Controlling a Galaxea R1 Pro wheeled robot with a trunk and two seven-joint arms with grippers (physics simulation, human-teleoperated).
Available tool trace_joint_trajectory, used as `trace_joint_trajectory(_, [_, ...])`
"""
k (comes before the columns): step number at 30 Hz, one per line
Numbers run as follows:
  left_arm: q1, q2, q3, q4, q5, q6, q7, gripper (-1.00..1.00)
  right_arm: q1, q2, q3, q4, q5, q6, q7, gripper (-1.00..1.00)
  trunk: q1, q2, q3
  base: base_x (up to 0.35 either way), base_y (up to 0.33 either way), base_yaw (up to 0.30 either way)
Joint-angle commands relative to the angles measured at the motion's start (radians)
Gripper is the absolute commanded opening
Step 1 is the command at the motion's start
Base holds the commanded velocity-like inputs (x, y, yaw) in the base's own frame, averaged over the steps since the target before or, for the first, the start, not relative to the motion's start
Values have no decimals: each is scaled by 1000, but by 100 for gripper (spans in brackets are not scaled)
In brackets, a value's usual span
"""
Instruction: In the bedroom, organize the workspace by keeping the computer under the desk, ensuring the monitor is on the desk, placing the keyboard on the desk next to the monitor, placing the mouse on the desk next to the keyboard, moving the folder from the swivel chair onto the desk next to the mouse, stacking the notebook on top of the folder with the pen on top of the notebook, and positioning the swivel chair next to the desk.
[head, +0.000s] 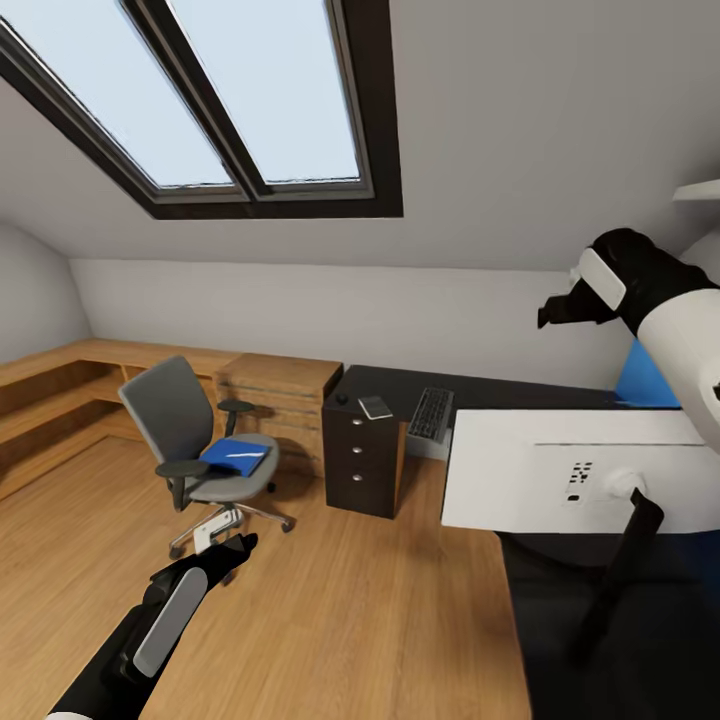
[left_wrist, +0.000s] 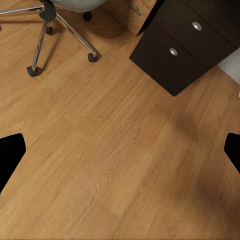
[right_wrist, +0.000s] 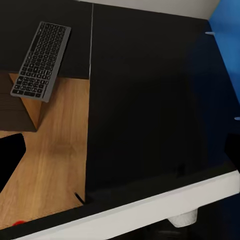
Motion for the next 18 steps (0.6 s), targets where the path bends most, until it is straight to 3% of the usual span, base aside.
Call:
trace_joint_trajectory(1, [0, 1, -3, -1, 10, 0, 10, 100, 0, 0, 6, 0, -11, 3, -7, 100, 1, -1, 0, 58, 29, 0])
trace_joint_trajectory(8, [0, 1, -3, -1, 11, 0, 9, 100, 15, 30, 9, 7, -11, 4, -6, 100, 1, -1, 0, 21, 11, 0])
trace_joint_trajectory(18, [0, 1, -3, -1, 11, 0, 9, 100, 94, 57, 10, -6, -9, -1, -3, 100, 1, -1, 0, 2, 1, 0])
